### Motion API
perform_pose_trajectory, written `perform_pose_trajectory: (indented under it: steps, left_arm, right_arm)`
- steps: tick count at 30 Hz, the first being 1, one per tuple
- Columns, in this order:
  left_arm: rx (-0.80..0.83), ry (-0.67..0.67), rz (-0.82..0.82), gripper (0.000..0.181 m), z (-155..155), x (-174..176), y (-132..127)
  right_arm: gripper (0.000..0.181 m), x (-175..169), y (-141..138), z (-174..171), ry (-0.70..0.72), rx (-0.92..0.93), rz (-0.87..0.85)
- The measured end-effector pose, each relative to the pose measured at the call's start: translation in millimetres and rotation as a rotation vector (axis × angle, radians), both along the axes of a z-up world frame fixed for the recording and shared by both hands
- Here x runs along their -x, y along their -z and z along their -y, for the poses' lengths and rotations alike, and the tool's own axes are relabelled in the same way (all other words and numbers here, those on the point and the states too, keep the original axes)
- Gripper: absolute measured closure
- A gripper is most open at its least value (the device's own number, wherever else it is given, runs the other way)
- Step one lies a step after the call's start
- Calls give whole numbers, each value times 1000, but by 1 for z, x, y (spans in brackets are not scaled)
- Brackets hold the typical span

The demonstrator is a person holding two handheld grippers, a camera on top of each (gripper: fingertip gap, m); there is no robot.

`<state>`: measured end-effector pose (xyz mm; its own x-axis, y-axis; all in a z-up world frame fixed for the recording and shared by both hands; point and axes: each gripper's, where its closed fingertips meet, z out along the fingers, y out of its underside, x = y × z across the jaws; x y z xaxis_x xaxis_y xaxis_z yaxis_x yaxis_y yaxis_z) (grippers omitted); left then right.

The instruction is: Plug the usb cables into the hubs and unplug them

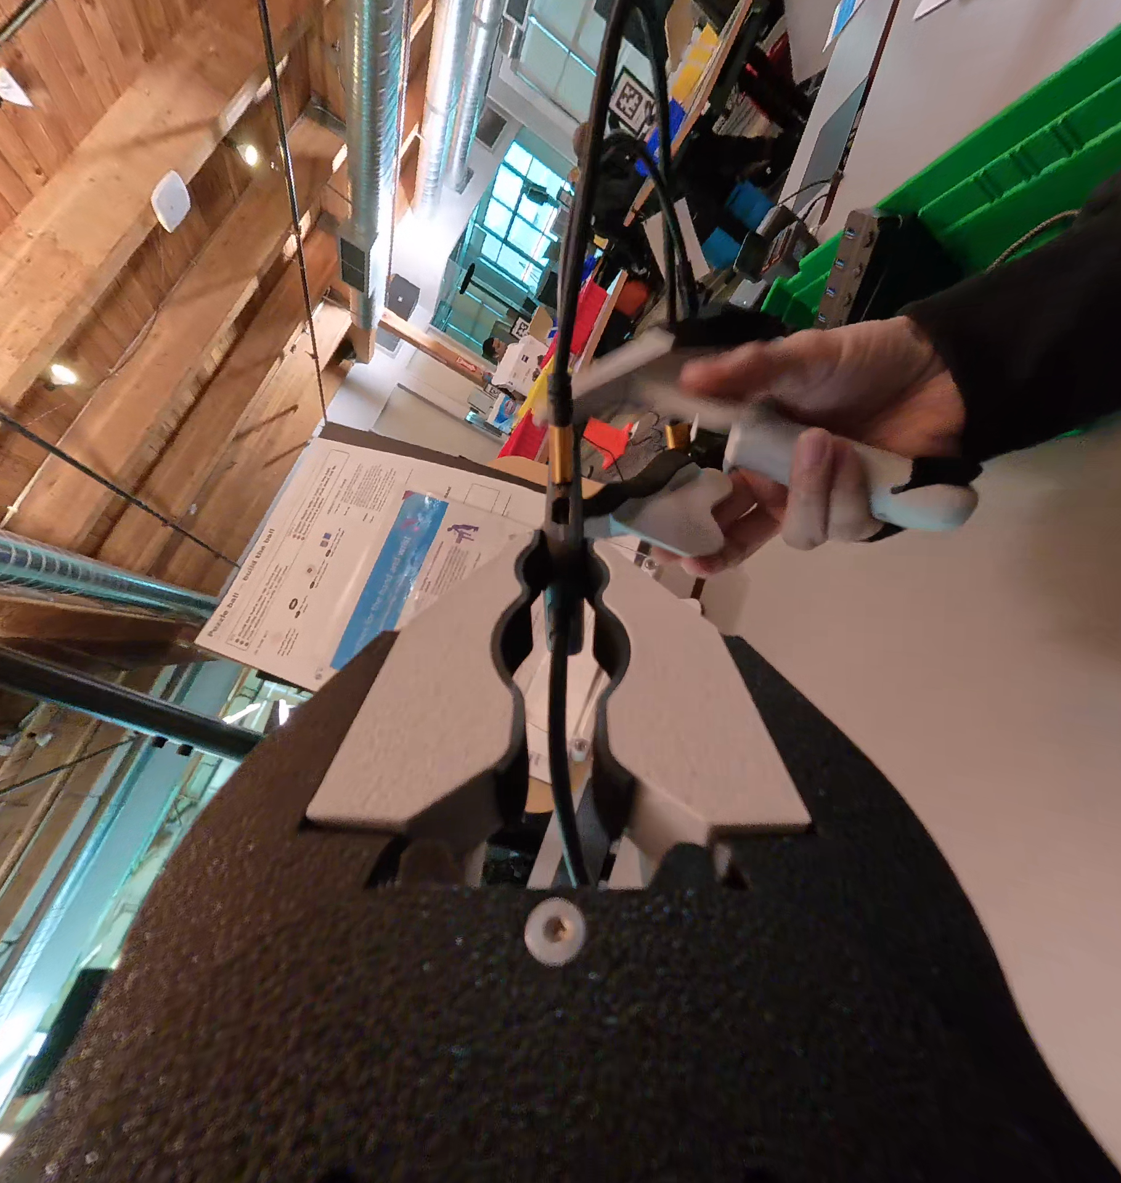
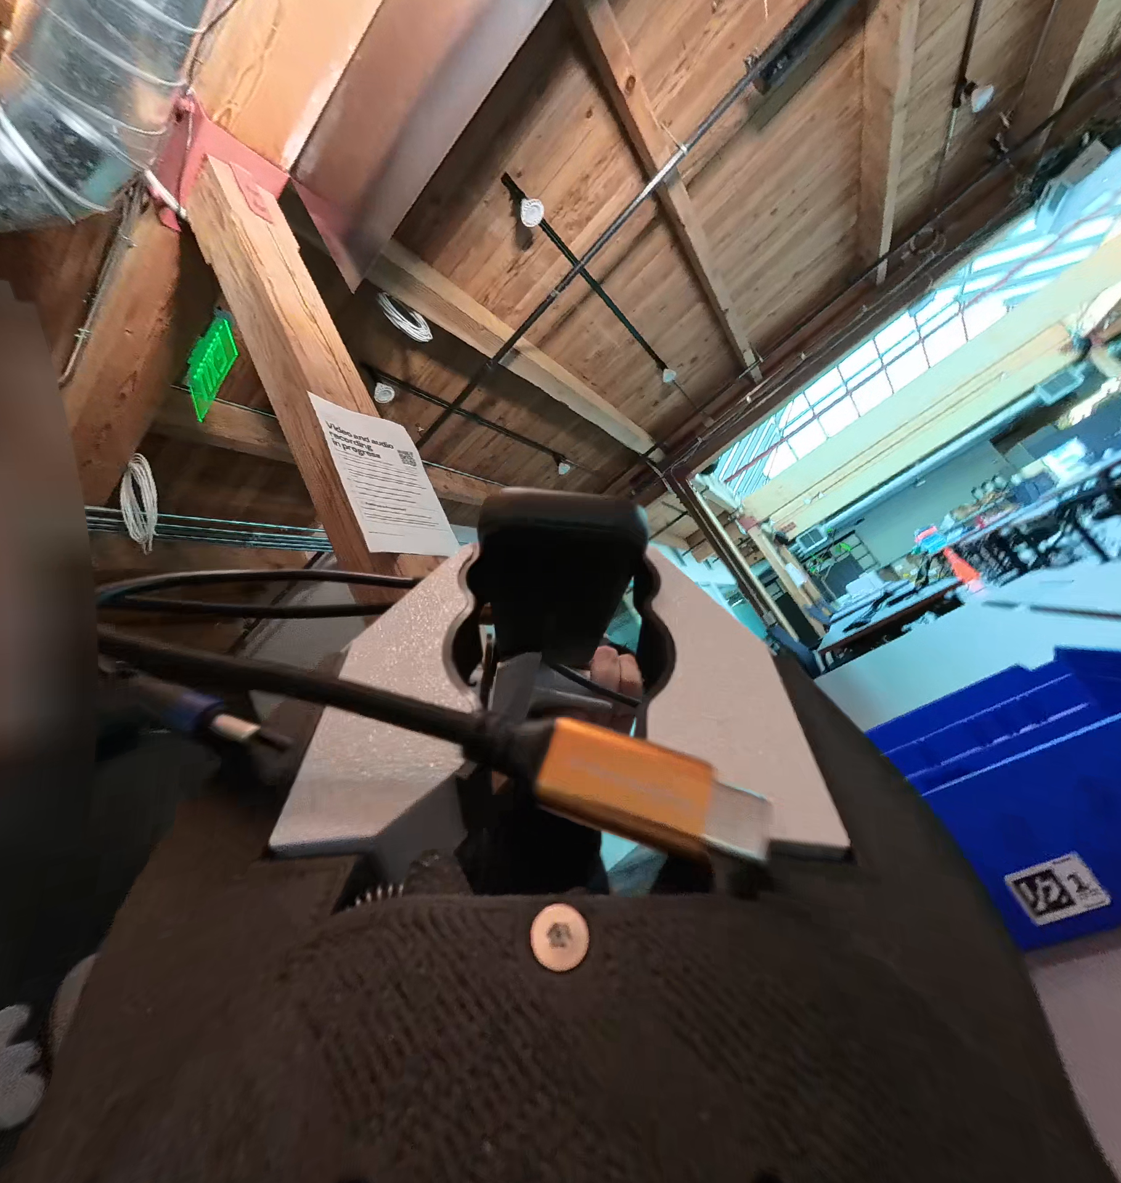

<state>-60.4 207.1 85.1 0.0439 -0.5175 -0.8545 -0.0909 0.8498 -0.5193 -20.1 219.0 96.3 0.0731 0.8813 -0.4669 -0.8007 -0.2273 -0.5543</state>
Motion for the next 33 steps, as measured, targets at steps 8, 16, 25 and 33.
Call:
perform_pose_trajectory:
  steps: [8, 16, 25, 33]
  left_arm:
    - [63, -88, 6, 172, -19, -2, 11]
    - [-340, -217, -66, 172, -21, -1, 20]
    - [-184, -230, -31, 152, -34, 1, 32]
    - [634, -81, 34, 118, -32, -2, 40]
  right_arm:
    - [136, -4, 5, -11, 95, 7, 5]
    - [141, -11, 22, -26, -1, 177, -87]
    - [143, -19, 23, -29, 95, 128, -47]
    - [145, -23, 14, -25, 138, 77, -59]
